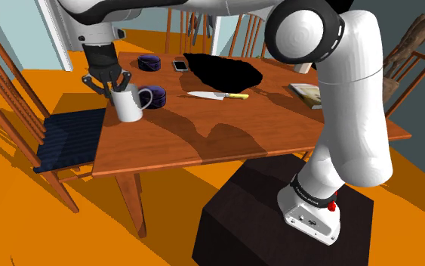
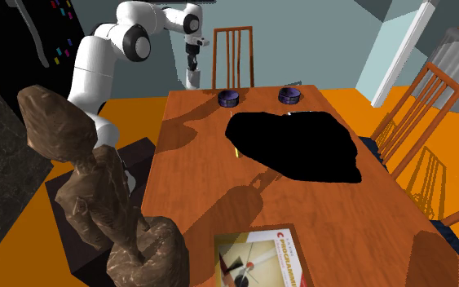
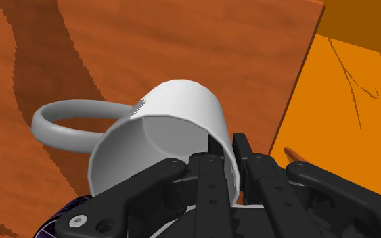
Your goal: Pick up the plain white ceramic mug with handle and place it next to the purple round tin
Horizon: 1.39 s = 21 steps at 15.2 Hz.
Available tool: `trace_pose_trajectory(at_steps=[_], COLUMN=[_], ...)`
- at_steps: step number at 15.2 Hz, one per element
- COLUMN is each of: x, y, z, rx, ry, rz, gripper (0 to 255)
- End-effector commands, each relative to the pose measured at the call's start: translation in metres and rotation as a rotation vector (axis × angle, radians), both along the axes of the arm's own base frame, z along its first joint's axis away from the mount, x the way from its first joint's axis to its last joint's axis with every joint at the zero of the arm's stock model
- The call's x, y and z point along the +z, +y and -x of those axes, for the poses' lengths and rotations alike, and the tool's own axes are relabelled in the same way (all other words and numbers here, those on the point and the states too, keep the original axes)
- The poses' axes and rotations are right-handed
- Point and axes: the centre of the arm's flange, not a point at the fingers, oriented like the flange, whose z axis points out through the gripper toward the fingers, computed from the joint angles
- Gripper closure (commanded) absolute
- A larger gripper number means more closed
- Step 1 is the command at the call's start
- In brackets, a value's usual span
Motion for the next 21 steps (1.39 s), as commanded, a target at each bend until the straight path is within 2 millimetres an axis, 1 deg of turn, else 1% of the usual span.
trace_pose_trajectory(at_steps=[1,10,18,19,21], x=[-0.011,-0.058,-0.060,-0.060,-0.060], y=[0.000,0.000,0.000,0.000,0.000], z=[0.000,0.000,0.000,0.000,0.000], rx=[0.000,0.000,0.000,0.000,0.000], ry=[-0.001,-0.001,-0.001,-0.001,-0.001], rz=[0.000,0.000,0.000,0.000,0.000], gripper=[255,255,255,0,0])
